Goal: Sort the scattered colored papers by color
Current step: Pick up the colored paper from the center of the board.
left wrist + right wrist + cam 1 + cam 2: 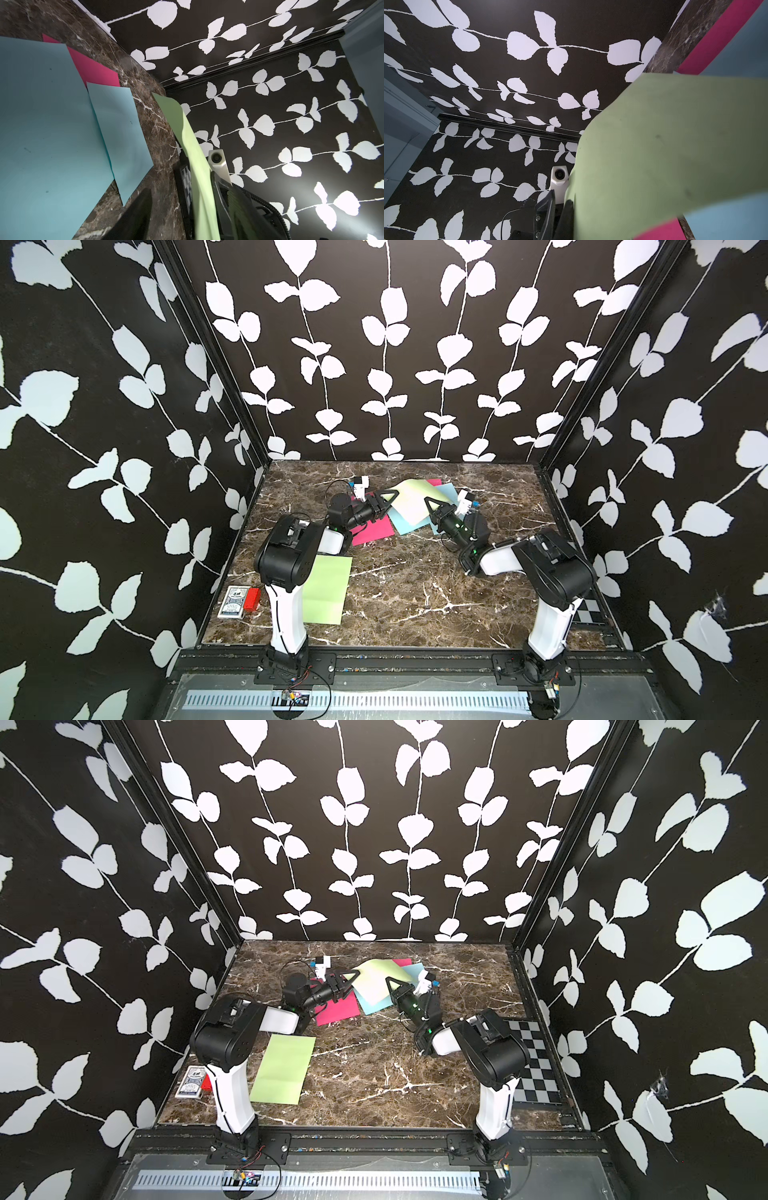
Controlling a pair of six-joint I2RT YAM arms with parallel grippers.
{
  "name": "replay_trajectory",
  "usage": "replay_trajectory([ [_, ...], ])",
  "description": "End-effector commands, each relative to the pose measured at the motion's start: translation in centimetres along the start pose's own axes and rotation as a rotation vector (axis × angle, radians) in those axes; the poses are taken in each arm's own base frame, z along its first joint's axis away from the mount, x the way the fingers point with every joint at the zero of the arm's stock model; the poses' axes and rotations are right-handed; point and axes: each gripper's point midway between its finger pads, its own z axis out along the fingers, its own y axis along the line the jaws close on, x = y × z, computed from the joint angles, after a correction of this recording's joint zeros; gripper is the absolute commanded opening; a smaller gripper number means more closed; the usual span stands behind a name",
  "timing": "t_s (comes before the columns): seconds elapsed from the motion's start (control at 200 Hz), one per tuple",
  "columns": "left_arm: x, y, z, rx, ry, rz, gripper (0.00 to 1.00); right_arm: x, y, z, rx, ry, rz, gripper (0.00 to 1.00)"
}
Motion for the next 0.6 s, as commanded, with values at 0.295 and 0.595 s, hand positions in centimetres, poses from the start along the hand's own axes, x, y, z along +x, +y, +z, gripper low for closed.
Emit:
replay_trajectory([
  [0.295, -0.4, -3.1, -1.9, 0.127, 0.216, 0.182, 0.72, 4.4, 5.9, -1.2, -0.151, 0.382, 0.046, 0.00],
  [0.595, 2.6, -2.5, -3.1, 0.156, 0.325, 0.159, 0.60, 7.9, 6.8, -4.3, -0.096, 0.632, -0.203, 0.00],
])
